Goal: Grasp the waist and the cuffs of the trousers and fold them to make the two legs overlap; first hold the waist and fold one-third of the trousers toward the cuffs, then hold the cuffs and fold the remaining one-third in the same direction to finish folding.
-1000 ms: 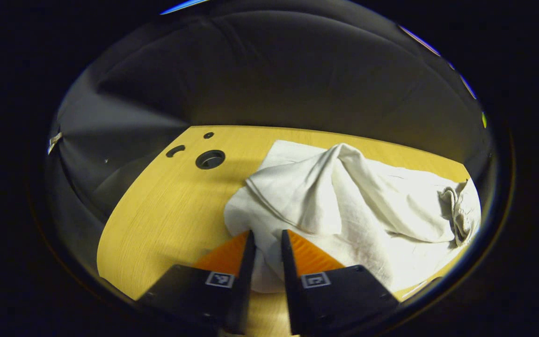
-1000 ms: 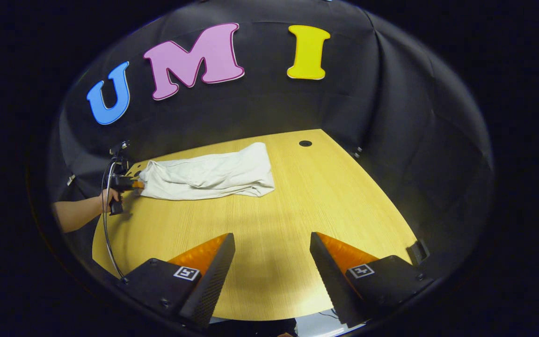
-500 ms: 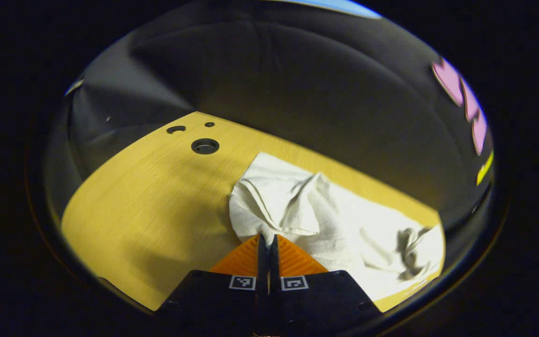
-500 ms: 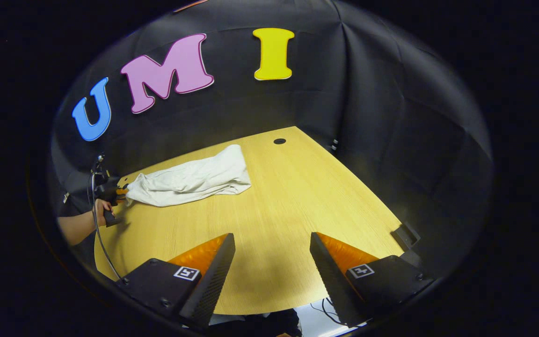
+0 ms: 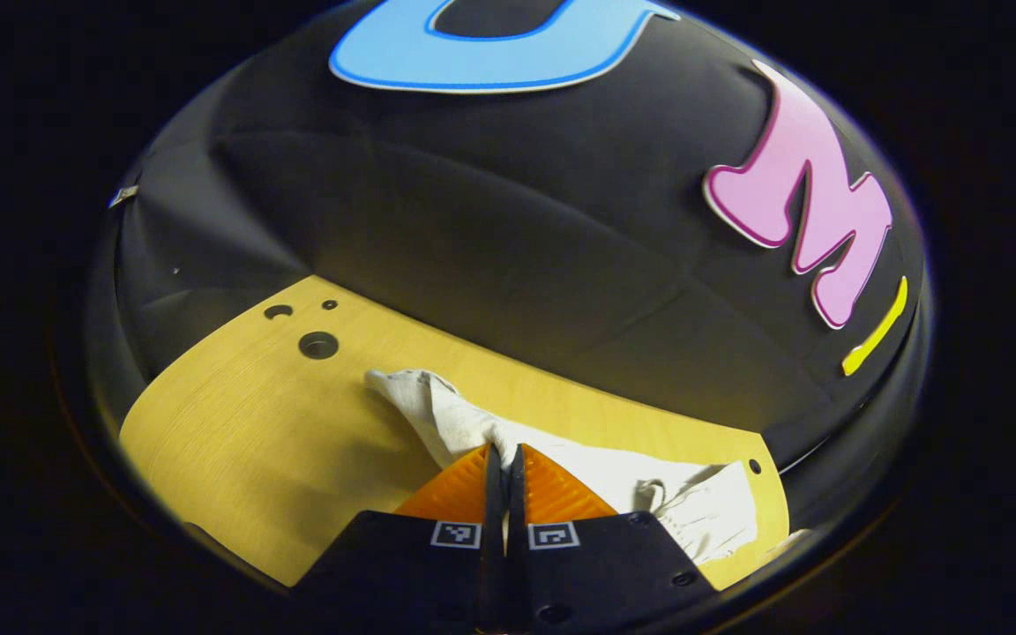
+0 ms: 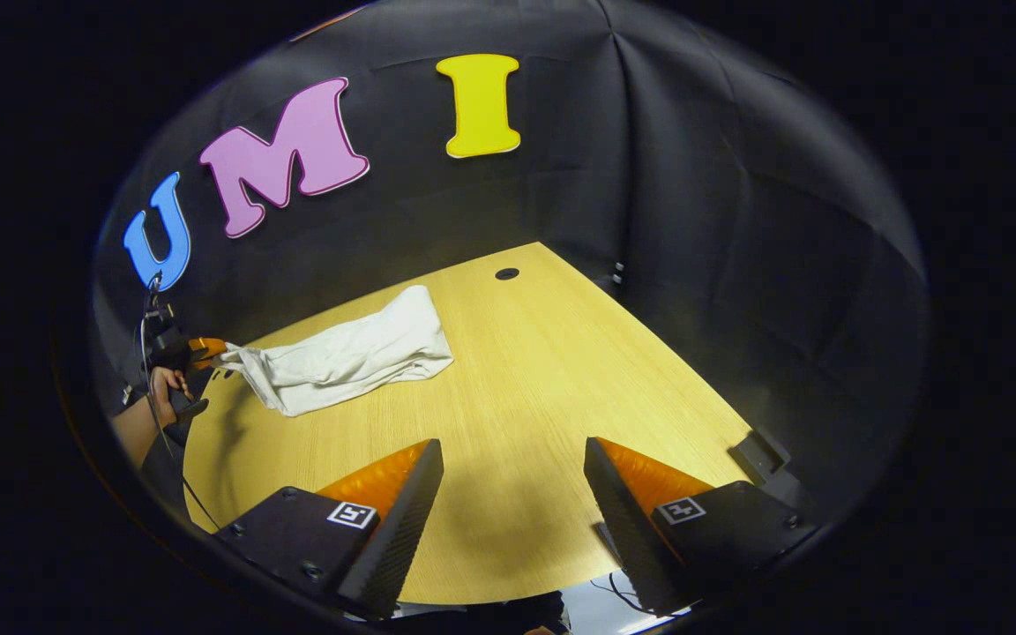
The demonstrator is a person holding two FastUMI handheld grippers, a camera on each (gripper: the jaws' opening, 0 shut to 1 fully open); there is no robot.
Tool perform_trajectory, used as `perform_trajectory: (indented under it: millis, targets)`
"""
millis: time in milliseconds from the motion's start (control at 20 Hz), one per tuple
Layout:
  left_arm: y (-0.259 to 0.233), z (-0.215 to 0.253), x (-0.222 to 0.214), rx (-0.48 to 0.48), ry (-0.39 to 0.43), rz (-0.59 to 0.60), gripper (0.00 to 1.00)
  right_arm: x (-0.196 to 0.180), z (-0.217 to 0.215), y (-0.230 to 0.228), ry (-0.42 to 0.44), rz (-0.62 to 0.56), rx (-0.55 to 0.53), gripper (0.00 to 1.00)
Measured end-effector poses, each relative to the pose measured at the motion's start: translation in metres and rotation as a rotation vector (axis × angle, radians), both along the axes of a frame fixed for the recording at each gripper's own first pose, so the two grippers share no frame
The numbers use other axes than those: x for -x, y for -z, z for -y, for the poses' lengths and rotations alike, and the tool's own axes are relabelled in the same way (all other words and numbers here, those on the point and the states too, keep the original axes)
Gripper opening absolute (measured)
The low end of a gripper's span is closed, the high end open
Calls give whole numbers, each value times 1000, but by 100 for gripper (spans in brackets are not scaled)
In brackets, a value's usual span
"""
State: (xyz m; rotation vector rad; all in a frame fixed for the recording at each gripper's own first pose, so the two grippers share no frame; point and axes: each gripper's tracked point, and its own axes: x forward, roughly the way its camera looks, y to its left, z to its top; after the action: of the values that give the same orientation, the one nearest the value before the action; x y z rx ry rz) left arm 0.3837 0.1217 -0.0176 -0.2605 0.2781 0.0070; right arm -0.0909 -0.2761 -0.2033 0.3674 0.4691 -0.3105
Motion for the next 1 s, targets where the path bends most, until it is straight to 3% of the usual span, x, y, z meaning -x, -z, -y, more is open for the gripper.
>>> perform_trajectory:
  millis: [550, 750, 1000]
  targets:
    - [-78, 176, -5, 11, 174, 105, 2, -9, 60, 0, 39, 46, -56, 99]
    - [-76, 255, 1, -7, 268, 101, 5, -10, 88, 0, 76, 71, -85, 99]
    - [-36, 342, 11, -79, 364, 42, 5, -5, 111, 2, 104, 90, -107, 98]
